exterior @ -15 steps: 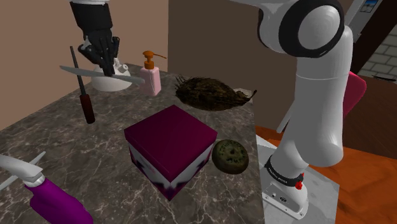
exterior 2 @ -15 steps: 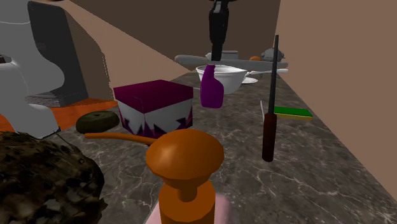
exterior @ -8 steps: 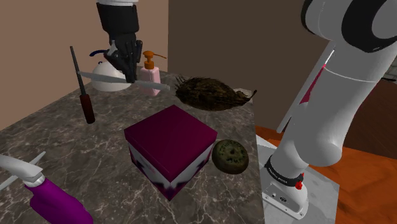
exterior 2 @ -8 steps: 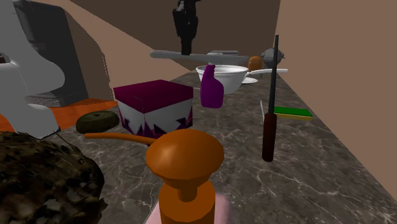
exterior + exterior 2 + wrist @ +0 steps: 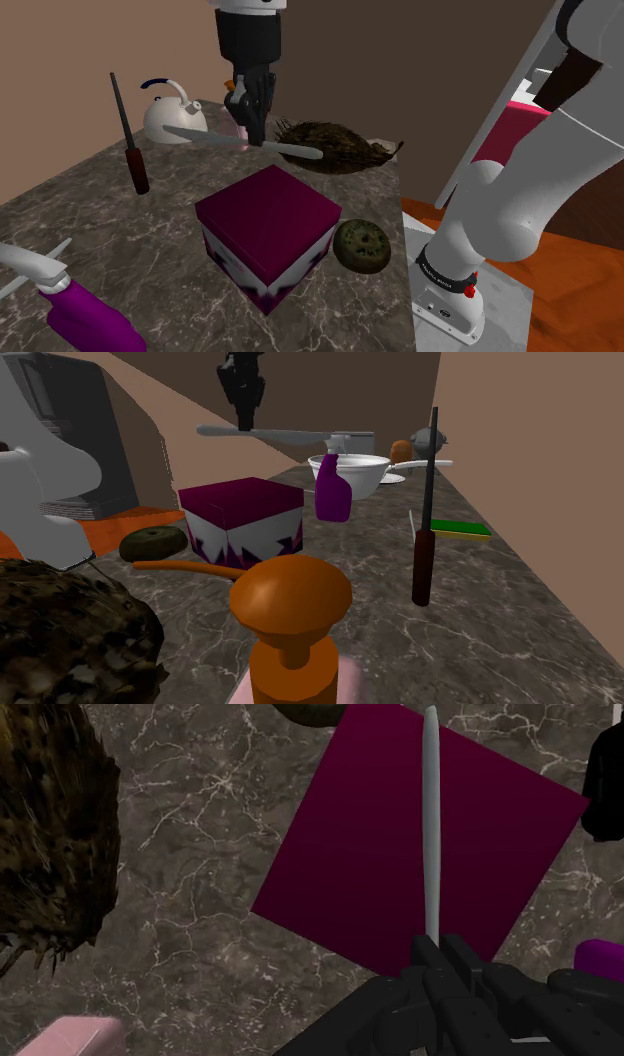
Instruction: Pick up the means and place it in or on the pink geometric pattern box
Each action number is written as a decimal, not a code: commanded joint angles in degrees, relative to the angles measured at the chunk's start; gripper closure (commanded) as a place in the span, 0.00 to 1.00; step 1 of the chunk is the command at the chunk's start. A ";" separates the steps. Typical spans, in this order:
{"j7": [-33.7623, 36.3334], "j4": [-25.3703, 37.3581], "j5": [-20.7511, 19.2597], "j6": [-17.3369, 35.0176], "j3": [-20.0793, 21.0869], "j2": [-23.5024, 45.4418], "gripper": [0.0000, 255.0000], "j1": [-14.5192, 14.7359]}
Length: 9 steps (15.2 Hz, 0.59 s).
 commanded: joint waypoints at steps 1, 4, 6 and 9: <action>0.27 -3.77 1.55 -0.36 0.03 -4.33 1.00 0.72; 0.58 -7.65 3.28 -1.40 -0.10 -9.50 1.00 1.78; 0.51 -9.42 3.41 0.11 -0.02 -9.77 1.00 1.89; 0.41 -11.98 3.61 2.38 0.16 -10.07 1.00 2.01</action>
